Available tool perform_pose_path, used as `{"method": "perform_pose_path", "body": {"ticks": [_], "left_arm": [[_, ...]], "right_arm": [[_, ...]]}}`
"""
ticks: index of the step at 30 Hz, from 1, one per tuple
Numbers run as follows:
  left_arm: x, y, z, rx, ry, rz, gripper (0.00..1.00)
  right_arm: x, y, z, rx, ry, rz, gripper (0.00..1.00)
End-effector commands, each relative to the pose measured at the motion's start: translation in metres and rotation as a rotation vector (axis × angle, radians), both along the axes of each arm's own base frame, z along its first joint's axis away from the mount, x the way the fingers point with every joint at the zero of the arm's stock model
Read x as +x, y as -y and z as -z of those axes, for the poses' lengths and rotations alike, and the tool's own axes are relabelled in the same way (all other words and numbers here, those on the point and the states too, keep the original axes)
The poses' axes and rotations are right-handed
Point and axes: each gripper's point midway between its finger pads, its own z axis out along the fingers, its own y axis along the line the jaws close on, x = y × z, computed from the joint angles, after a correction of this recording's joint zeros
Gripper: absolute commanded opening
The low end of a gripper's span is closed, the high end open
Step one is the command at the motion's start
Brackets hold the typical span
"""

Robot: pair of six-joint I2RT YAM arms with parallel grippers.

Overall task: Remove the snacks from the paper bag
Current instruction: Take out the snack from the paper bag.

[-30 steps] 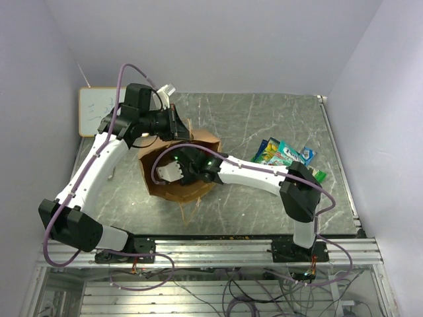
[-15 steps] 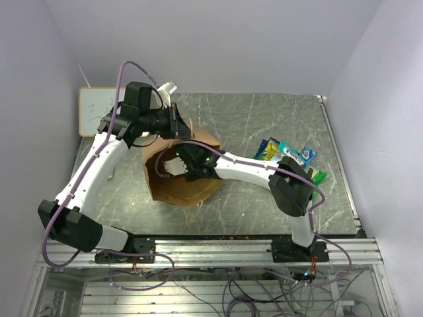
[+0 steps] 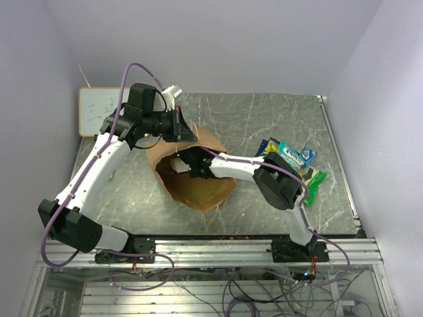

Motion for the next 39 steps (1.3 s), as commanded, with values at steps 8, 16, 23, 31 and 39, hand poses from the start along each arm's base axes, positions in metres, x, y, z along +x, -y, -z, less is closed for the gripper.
{"method": "perform_pose_path", "body": {"ticks": [8,16,23,31,39], "left_arm": [[-0.006,-0.004,0.004,0.038,-0.01,-0.001,0.07],[-0.001,-0.007,0.0,0.032,-0.003,-0.031,0.07],[0.003,-0.006,-0.003,0.012,-0.008,-0.047,0.07],[0.008,-0.006,-0.008,-0.006,-0.013,-0.071,0.07],[0.013,-0.01,-0.016,-0.049,-0.031,-0.104,0.07]], "right_arm": [[0.015,0.002,-0.024,0.02,0.096,0.051,0.41],[0.001,-0.011,-0.043,0.069,0.086,-0.003,0.17],[-0.025,-0.023,-0.059,0.162,0.038,-0.029,0.08],[-0.064,-0.027,-0.084,0.301,-0.047,-0.088,0.0],[-0.106,-0.014,-0.094,0.449,-0.152,-0.165,0.0]]}}
